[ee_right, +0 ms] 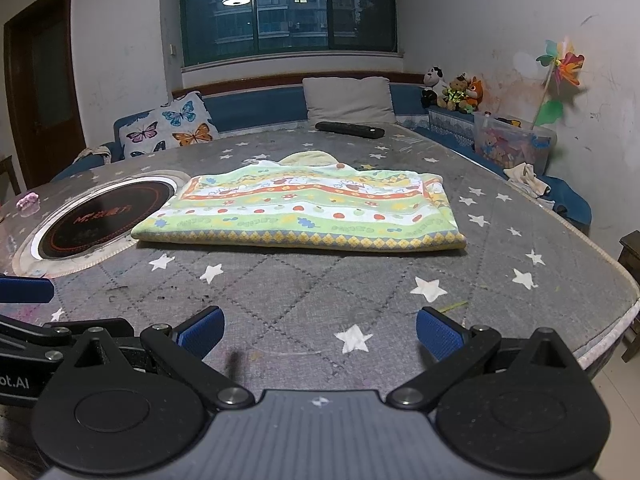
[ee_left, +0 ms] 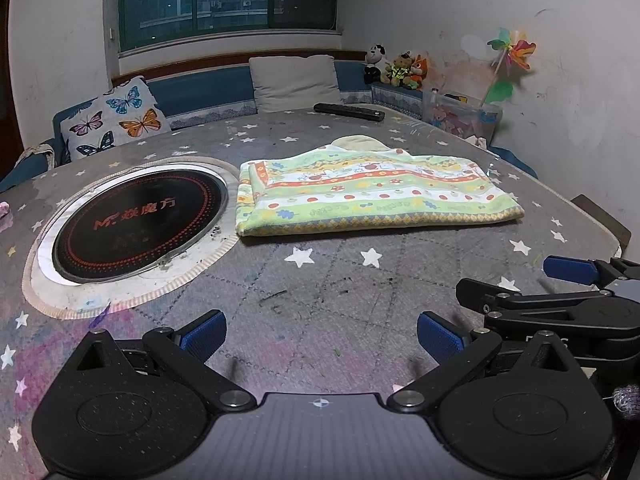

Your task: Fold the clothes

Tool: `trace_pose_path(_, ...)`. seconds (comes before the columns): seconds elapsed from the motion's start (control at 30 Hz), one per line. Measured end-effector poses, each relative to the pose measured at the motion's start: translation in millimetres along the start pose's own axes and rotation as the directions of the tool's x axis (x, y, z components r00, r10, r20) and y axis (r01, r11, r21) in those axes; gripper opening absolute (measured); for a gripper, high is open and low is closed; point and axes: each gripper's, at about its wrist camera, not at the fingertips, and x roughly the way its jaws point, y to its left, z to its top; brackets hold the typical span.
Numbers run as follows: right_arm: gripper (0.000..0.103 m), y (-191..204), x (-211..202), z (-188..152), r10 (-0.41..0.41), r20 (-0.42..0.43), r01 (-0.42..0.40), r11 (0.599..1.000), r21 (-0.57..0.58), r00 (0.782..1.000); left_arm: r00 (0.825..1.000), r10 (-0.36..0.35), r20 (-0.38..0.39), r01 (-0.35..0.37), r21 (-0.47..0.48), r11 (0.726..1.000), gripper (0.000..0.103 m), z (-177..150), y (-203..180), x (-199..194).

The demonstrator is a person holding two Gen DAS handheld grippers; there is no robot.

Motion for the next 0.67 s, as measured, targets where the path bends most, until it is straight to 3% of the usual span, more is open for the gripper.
trace_pose_path(0.67,0.103,2,17,8,0.003,-0.018,-0.003,1.000,-0.008,1.000,1.000,-0.004,0.000,0.004,0.004,1.000,0.103,11,5,15)
